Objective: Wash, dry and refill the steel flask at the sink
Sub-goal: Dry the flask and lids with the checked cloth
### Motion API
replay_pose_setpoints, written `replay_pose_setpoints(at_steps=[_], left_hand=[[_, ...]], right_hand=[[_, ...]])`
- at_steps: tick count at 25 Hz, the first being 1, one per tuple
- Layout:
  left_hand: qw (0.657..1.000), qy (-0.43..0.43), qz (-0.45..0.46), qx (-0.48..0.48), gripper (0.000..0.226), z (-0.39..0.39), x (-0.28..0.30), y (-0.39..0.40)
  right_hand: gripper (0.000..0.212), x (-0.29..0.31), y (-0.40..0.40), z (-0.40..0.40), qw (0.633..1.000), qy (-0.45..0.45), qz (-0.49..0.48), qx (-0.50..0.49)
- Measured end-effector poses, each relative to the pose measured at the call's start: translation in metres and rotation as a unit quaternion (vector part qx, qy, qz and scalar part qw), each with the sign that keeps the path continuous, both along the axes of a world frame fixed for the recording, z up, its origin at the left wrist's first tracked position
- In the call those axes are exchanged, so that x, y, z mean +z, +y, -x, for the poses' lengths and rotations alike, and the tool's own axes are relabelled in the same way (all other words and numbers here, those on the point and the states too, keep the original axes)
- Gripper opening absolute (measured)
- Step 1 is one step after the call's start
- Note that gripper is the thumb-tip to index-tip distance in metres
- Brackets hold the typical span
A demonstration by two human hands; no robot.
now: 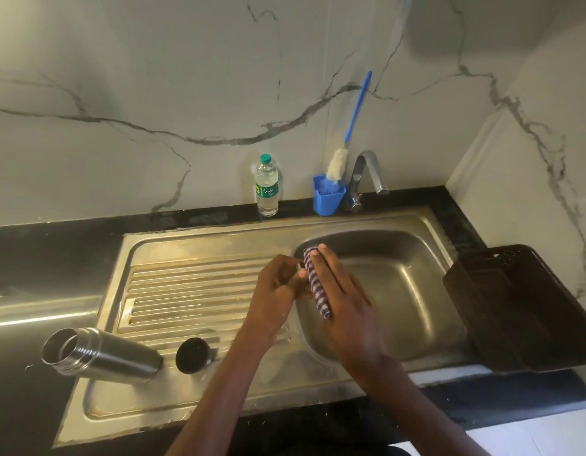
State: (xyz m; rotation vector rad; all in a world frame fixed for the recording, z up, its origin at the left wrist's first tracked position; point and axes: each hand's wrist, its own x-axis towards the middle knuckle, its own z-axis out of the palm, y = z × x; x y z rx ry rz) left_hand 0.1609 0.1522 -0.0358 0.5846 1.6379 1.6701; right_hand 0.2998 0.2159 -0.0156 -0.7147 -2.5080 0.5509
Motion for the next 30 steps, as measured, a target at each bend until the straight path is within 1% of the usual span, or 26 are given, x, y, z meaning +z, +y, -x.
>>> replay_pose_setpoints(at_steps=[2, 3, 4, 5, 6, 8, 9, 10, 11, 12, 13, 14, 15, 16, 18, 19, 20, 21, 23, 24, 25, 26, 27, 28, 29, 30], left_hand=[[0.991, 0.129, 0.002, -0.020, 0.013, 0.002, 0.002, 0.001], [0.984, 0.176, 0.004, -0.026, 0.016, 0.002, 0.004, 0.003], [0.980, 0.199, 0.006, -0.022, 0.018, 0.001, 0.009, 0.005], [0.979, 0.206, 0.008, -0.004, 0.019, 0.002, 0.012, 0.007], [0.978, 0.206, 0.011, 0.024, 0.021, 0.003, 0.015, 0.010], [0.983, 0.175, 0.021, 0.056, 0.028, 0.008, 0.018, 0.015], [0.986, 0.155, 0.023, 0.052, 0.030, 0.009, 0.019, 0.015], [0.988, 0.147, 0.023, 0.043, 0.031, 0.008, 0.020, 0.015], [0.986, 0.158, 0.023, 0.038, 0.031, 0.006, 0.021, 0.012], [0.982, 0.184, 0.022, 0.035, 0.032, 0.002, 0.022, 0.009], [0.975, 0.219, 0.018, 0.028, 0.033, -0.002, 0.024, 0.005], [0.967, 0.255, 0.011, 0.023, 0.035, -0.007, 0.027, 0.003], [0.959, 0.283, 0.012, 0.028, 0.036, -0.009, 0.031, 0.003], [0.955, 0.294, 0.016, 0.045, 0.036, -0.010, 0.034, 0.005], [0.958, 0.268, 0.036, 0.097, 0.035, -0.005, 0.038, 0.008], [0.962, 0.248, 0.043, 0.109, 0.034, -0.001, 0.038, 0.008], [0.965, 0.236, 0.041, 0.105, 0.034, 0.003, 0.037, 0.005], [0.967, 0.234, 0.033, 0.090, 0.035, 0.006, 0.035, 0.001], [0.966, 0.252, 0.022, 0.049, 0.037, 0.003, 0.030, -0.006], [0.963, 0.267, 0.023, 0.034, 0.037, -0.001, 0.028, -0.011], [0.958, 0.284, 0.025, 0.027, 0.038, -0.005, 0.029, -0.015], [0.953, 0.301, 0.023, 0.028, 0.039, -0.007, 0.030, -0.017], [0.948, 0.315, 0.021, 0.037, 0.041, -0.007, 0.031, -0.018], [0.946, 0.319, 0.023, 0.046, 0.042, -0.006, 0.032, -0.019], [0.948, 0.312, 0.026, 0.053, 0.044, -0.002, 0.034, -0.019], [0.952, 0.299, 0.026, 0.056, 0.044, 0.002, 0.035, -0.020]], right_hand=[[0.071, 0.011, 0.016, 0.009, 0.997, -0.020, 0.065, -0.020], [0.070, 0.019, 0.027, 0.017, 0.993, -0.011, 0.116, -0.032], [0.069, 0.026, 0.036, 0.023, 0.986, 0.002, 0.164, -0.031], [0.070, 0.032, 0.041, 0.026, 0.984, 0.006, 0.176, -0.016], [0.074, 0.034, 0.041, 0.027, 0.991, -0.007, 0.135, -0.003], [0.087, 0.030, 0.028, 0.017, 0.998, -0.054, 0.000, 0.020], [0.090, 0.029, 0.017, 0.009, 0.996, -0.075, -0.038, 0.030], [0.091, 0.026, 0.012, 0.003, 0.994, -0.086, -0.054, 0.034], [0.092, 0.025, 0.013, 0.002, 0.995, -0.080, -0.058, 0.031], [0.090, 0.026, 0.017, 0.004, 0.996, -0.071, -0.047, 0.018], [0.086, 0.031, 0.025, 0.011, 0.998, -0.063, -0.008, -0.007], [0.080, 0.039, 0.034, 0.017, 0.997, -0.050, 0.053, -0.029], [0.076, 0.045, 0.041, 0.022, 0.993, -0.049, 0.106, -0.031], [0.077, 0.049, 0.042, 0.023, 0.992, -0.062, 0.106, -0.020], [0.094, 0.045, 0.027, 0.016, 0.994, -0.111, -0.004, 0.003], [0.103, 0.041, 0.014, 0.009, 0.991, -0.127, -0.044, 0.023], [0.108, 0.037, 0.002, 0.004, 0.988, -0.138, -0.059, 0.037], [0.107, 0.033, -0.006, 0.000, 0.989, -0.131, -0.064, 0.037], [0.093, 0.030, 0.001, 0.007, 0.994, -0.088, -0.066, 0.007], [0.083, 0.034, 0.012, 0.014, 0.996, -0.079, -0.031, -0.010], [0.073, 0.041, 0.024, 0.020, 0.997, -0.068, 0.042, -0.012], [0.065, 0.048, 0.035, 0.025, 0.989, -0.051, 0.141, -0.009], [0.061, 0.055, 0.040, 0.027, 0.976, -0.044, 0.211, 0.000], [0.062, 0.061, 0.037, 0.027, 0.975, -0.058, 0.216, 0.011], [0.067, 0.063, 0.029, 0.026, 0.982, -0.088, 0.165, 0.016], [0.077, 0.062, 0.018, 0.024, 0.988, -0.133, 0.078, 0.019]])
